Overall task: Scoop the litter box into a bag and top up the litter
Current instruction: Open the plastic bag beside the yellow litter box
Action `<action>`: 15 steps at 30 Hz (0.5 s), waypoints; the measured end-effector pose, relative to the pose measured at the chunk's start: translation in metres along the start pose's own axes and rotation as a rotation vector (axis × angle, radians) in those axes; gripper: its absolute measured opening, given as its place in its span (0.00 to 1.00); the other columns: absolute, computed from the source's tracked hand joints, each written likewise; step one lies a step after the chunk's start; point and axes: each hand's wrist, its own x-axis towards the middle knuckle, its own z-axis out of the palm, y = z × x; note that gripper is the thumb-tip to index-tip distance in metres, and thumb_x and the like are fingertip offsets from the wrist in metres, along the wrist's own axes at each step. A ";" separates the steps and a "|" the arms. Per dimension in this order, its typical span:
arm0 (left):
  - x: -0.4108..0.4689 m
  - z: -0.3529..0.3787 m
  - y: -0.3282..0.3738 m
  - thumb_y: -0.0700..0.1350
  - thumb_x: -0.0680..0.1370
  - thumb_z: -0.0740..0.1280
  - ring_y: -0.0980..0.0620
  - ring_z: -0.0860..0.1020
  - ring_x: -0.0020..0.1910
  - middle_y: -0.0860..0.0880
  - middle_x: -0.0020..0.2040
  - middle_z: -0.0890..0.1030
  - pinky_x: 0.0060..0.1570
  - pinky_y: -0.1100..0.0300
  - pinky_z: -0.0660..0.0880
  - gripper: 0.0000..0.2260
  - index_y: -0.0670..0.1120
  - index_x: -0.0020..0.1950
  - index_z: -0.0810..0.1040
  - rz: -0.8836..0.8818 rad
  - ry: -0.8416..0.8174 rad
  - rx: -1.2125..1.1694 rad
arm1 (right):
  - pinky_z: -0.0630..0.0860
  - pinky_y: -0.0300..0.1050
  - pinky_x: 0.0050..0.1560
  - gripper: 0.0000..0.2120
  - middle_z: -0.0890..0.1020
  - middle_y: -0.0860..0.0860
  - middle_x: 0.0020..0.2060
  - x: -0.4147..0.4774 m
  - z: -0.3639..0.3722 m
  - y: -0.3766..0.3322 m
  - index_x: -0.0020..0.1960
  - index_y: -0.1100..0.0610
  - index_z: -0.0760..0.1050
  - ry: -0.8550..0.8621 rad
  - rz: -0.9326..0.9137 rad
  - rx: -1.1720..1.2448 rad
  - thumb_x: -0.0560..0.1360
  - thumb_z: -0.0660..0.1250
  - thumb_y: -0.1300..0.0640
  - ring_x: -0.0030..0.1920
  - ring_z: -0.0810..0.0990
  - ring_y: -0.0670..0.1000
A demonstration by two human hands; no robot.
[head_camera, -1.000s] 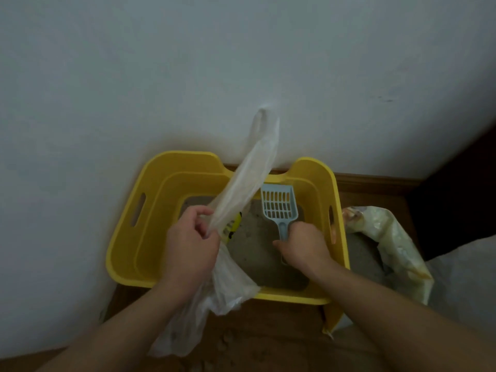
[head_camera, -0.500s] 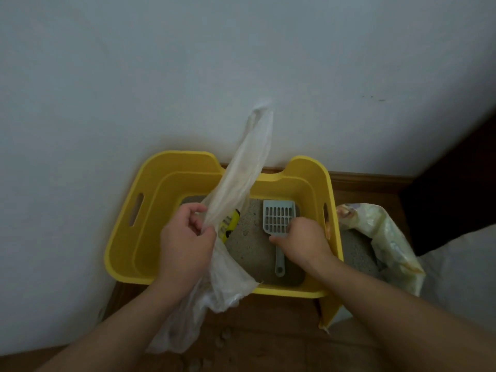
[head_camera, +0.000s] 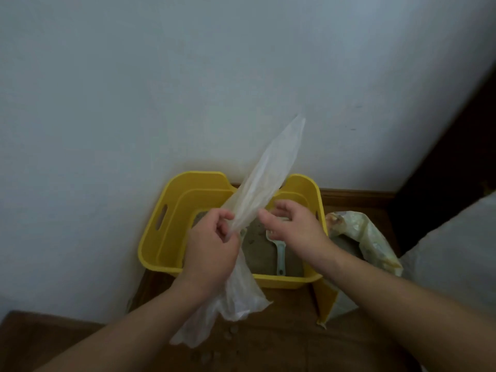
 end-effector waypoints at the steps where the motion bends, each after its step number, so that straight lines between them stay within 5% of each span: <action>1: -0.006 -0.002 0.005 0.36 0.71 0.72 0.55 0.74 0.33 0.53 0.35 0.75 0.34 0.62 0.71 0.15 0.54 0.48 0.75 0.035 -0.012 0.009 | 0.82 0.49 0.53 0.18 0.82 0.49 0.54 -0.005 0.003 -0.008 0.59 0.52 0.73 -0.021 0.003 0.134 0.74 0.73 0.48 0.53 0.83 0.48; 5: -0.032 -0.013 0.028 0.36 0.71 0.72 0.55 0.73 0.34 0.53 0.34 0.74 0.34 0.65 0.70 0.15 0.54 0.47 0.74 0.155 -0.034 0.019 | 0.79 0.37 0.36 0.10 0.86 0.55 0.46 -0.024 0.009 -0.039 0.56 0.60 0.77 -0.022 -0.076 0.413 0.75 0.72 0.60 0.41 0.86 0.47; 10: -0.036 -0.027 0.045 0.40 0.70 0.74 0.53 0.74 0.33 0.53 0.36 0.75 0.33 0.61 0.72 0.13 0.53 0.49 0.77 0.211 -0.059 -0.049 | 0.82 0.43 0.39 0.10 0.86 0.56 0.41 -0.030 0.010 -0.051 0.54 0.64 0.80 -0.020 -0.129 0.454 0.73 0.72 0.67 0.41 0.85 0.52; 15: -0.025 -0.043 0.052 0.55 0.70 0.71 0.55 0.75 0.35 0.54 0.38 0.77 0.34 0.60 0.74 0.11 0.53 0.49 0.79 0.219 -0.024 -0.220 | 0.81 0.41 0.36 0.09 0.86 0.57 0.40 -0.035 0.007 -0.055 0.53 0.66 0.80 -0.102 -0.152 0.463 0.73 0.70 0.71 0.37 0.84 0.50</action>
